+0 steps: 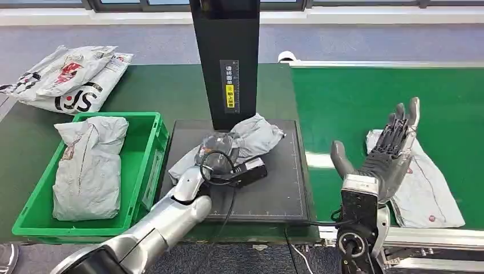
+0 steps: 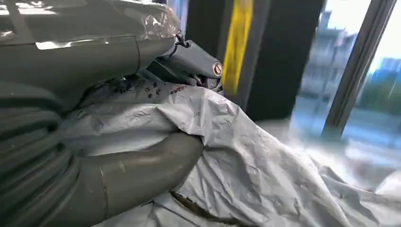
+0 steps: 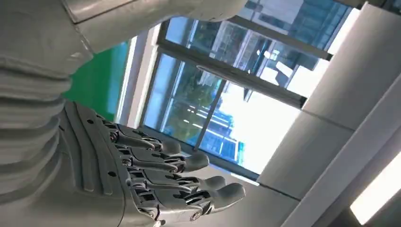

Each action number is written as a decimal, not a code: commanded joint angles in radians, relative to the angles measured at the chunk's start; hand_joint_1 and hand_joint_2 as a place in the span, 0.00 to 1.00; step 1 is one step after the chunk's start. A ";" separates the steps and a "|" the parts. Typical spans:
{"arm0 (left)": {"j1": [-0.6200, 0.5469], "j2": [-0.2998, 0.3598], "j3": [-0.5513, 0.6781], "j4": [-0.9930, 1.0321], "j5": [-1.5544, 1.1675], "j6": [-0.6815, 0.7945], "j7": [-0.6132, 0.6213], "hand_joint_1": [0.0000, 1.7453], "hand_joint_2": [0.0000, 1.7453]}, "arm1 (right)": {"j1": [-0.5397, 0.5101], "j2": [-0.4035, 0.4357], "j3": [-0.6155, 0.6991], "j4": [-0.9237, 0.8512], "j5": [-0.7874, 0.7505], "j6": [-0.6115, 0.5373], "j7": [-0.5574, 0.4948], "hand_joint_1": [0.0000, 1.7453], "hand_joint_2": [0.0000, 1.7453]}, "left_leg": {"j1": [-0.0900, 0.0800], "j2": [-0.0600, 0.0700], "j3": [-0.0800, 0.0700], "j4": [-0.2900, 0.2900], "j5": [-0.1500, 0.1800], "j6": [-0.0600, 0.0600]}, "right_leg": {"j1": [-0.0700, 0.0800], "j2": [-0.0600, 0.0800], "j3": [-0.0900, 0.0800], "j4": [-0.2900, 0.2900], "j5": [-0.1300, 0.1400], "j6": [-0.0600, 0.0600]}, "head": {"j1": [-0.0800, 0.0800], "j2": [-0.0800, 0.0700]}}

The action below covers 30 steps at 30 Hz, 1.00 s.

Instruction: Moved the parcel from conveyor to table for the left to box.

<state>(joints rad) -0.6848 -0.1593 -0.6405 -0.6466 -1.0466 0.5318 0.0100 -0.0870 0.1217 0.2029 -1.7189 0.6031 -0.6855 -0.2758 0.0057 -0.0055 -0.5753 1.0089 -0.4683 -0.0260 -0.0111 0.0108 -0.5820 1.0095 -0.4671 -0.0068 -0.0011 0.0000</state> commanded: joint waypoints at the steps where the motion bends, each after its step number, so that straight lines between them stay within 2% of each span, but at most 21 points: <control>1: 0.019 0.227 0.239 -0.625 -0.122 -0.064 0.013 1.00 1.00 | 0.028 -0.017 -0.083 0.002 -0.017 -0.006 -0.003 0.00 1.00 | 0.001 0.004 -0.001 0.001 0.000 0.000 | 0.001 0.003 -0.002 0.000 0.001 0.000 | 0.000 0.000; 3: 0.032 0.242 0.266 -0.656 -0.176 0.013 0.024 1.00 1.00 | 0.035 -0.017 -0.093 0.016 -0.011 0.002 0.012 0.00 1.00 | 0.001 0.003 0.000 0.000 0.000 0.000 | 0.001 0.003 -0.001 -0.001 0.001 0.000 | 0.000 0.000; 8: 0.124 0.337 0.437 -0.848 -0.294 0.028 0.055 1.00 1.00 | 0.091 -0.029 -0.115 0.063 -0.016 0.003 0.036 0.00 1.00 | 0.002 0.007 0.001 -0.002 0.000 0.000 | 0.002 0.006 0.000 -0.002 0.002 0.000 | 0.000 0.000; 11: 0.142 0.345 0.479 -0.854 -0.317 0.031 0.054 1.00 1.00 | 0.103 -0.029 -0.116 0.056 -0.021 0.001 0.034 0.00 1.00 | 0.001 0.006 0.003 -0.004 0.000 0.001 | 0.002 0.005 0.002 -0.004 0.002 0.000 | 0.000 0.000; 13: 0.178 0.373 0.532 -0.874 -0.361 0.060 0.076 1.00 1.00 | 0.118 -0.029 -0.118 0.045 -0.018 0.006 0.040 0.00 1.00 | 0.002 0.005 0.002 -0.003 0.000 0.000 | 0.002 0.004 0.001 -0.002 0.001 -0.001 | 0.000 0.000; 15: 0.276 0.415 0.647 -0.930 -0.421 0.080 0.099 1.00 1.00 | 0.140 -0.028 -0.123 0.028 -0.009 0.013 0.050 0.00 1.00 | 0.001 0.005 0.002 -0.003 0.000 0.000 | 0.001 0.004 0.001 -0.003 0.001 -0.001 | 0.000 0.000; 17: 0.326 0.423 0.708 -0.951 -0.422 0.086 0.074 1.00 1.00 | 0.147 -0.027 -0.126 0.021 -0.006 0.015 0.052 0.00 1.00 | 0.001 0.008 0.005 -0.005 -0.001 0.000 | 0.001 0.008 0.002 -0.003 0.001 -0.001 | 0.000 0.000; 20: 0.456 0.428 0.841 -1.000 -0.524 0.072 0.115 1.00 1.00 | 0.168 -0.025 -0.134 0.002 -0.003 0.020 0.060 0.00 1.00 | 0.001 0.009 0.004 -0.004 -0.001 0.000 | 0.001 0.009 0.001 -0.003 0.000 -0.001 | 0.000 0.000; 21: 0.506 0.493 0.884 -1.008 -0.524 0.064 0.138 1.00 1.00 | 0.172 -0.025 -0.135 -0.003 -0.002 0.024 0.061 0.00 1.00 | 0.001 0.012 0.006 -0.006 -0.002 0.000 | 0.001 0.011 0.002 -0.004 0.001 -0.001 | 0.000 0.000; 23: 0.543 0.483 0.896 -1.008 -0.524 0.100 0.138 1.00 1.00 | 0.175 -0.025 -0.135 -0.006 -0.002 0.024 0.062 0.00 1.00 | 0.000 0.014 0.007 -0.006 -0.002 0.000 | 0.000 0.013 0.001 -0.003 0.000 -0.001 | 0.000 0.000; 25: 0.628 0.579 0.921 -1.007 -0.524 0.022 0.244 1.00 1.00 | 0.184 -0.023 -0.140 -0.017 -0.001 0.028 0.066 0.00 1.00 | 0.002 0.010 0.004 -0.004 -0.003 -0.001 | 0.001 0.010 0.000 -0.002 -0.001 -0.002 | 0.000 0.000; 27: 0.668 0.580 0.897 -0.974 -0.524 0.014 0.317 1.00 1.00 | 0.193 -0.020 -0.142 -0.033 0.006 0.032 0.069 0.00 1.00 | 0.001 0.009 0.003 -0.004 -0.003 -0.002 | 0.001 0.009 -0.001 -0.002 -0.002 -0.002 | 0.000 0.000; 30: 0.688 0.580 0.859 -0.955 -0.524 -0.021 0.357 1.00 1.00 | 0.198 -0.017 -0.144 -0.055 0.017 0.038 0.078 0.00 1.00 | 0.001 0.005 0.003 -0.004 -0.002 -0.002 | 0.001 0.005 0.000 -0.002 -0.003 -0.002 | 0.000 0.000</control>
<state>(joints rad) -0.1118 0.3837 0.1876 -1.6487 -1.5679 0.5615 0.2886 0.1064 0.1049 0.1083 -1.7422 0.6092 -0.6630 -0.2148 0.0073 -0.0015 -0.5755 1.0070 -0.4705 -0.0284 -0.0103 0.0164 -0.5848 1.0096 -0.4701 -0.0090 -0.0015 0.0000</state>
